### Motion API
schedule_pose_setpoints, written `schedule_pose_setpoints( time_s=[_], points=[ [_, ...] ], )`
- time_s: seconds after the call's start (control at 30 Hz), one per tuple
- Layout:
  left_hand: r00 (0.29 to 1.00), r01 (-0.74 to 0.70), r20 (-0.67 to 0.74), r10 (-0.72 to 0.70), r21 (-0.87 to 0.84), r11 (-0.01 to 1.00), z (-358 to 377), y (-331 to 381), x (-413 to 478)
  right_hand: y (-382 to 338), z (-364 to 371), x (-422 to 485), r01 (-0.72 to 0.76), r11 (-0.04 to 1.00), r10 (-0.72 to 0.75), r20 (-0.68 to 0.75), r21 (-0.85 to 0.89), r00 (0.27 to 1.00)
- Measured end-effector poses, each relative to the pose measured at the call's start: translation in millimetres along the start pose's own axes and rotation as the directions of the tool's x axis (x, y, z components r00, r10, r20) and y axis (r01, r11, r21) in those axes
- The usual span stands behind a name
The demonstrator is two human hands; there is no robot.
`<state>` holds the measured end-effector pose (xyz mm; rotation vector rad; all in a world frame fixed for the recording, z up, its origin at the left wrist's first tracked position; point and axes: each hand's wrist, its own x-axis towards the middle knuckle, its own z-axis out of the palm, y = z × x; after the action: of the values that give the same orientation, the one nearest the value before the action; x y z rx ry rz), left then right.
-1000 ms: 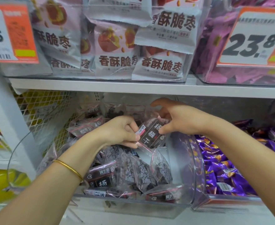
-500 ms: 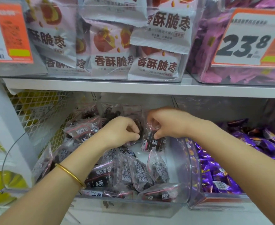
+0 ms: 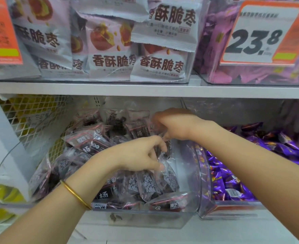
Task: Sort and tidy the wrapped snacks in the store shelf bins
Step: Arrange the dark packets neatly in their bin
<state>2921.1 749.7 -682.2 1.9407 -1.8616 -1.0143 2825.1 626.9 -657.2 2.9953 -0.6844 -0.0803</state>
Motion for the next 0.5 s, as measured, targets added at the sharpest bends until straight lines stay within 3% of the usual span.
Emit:
schedule_pose_setpoints(
  time_s=[0.1,0.33,0.5],
  points=[
    [0.997,-0.081,0.016,0.08,0.014,0.997,-5,-3,-3,1,-1,0,-0.036,0.999,0.036,-0.008,-0.017,0.999],
    [0.992,-0.07,-0.107,0.068,-0.013,0.997,-8,-8,8,2,-1,-2,-0.036,0.998,0.034,-0.031,-0.049,0.999],
    [0.982,0.009,-0.183,-0.039,-0.159,0.987,-18,-22,12,2,-3,-4,-0.06,0.991,0.059,-0.011,-0.119,0.998]
  ],
)
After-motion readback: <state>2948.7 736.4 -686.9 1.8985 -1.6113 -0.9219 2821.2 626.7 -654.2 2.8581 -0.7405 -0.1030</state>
